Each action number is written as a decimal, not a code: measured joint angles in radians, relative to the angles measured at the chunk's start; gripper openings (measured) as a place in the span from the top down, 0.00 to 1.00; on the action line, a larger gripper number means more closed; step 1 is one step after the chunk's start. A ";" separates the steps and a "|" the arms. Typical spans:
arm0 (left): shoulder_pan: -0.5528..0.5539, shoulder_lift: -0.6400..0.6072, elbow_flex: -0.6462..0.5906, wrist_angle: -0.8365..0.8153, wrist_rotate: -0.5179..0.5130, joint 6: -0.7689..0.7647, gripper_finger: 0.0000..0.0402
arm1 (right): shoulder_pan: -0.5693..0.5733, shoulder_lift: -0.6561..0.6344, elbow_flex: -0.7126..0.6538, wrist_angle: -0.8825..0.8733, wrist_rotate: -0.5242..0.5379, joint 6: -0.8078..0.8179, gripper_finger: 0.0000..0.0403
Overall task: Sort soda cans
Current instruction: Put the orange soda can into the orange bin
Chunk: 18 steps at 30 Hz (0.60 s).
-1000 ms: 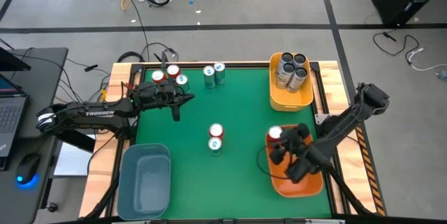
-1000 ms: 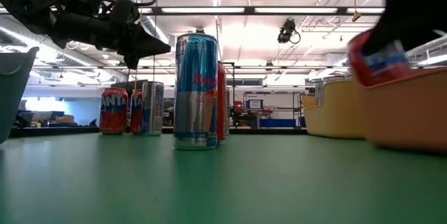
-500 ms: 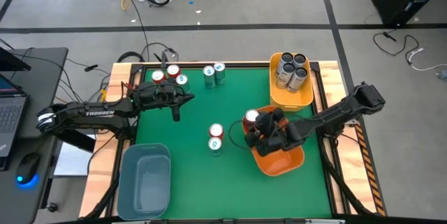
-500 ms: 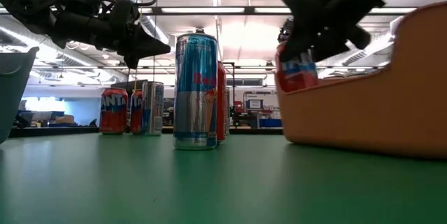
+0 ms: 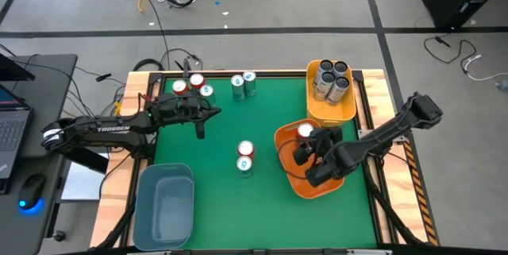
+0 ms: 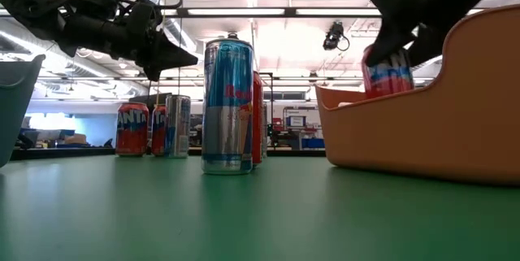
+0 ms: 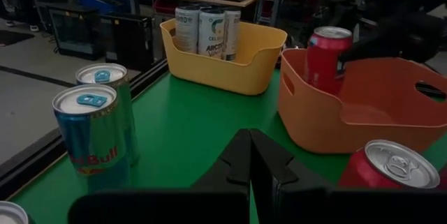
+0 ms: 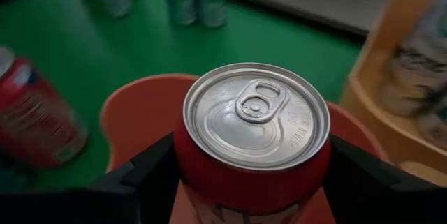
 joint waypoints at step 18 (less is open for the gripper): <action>0.000 0.000 0.000 0.005 0.000 0.000 1.00 | 0.022 0.025 -0.239 0.045 0.060 0.243 0.29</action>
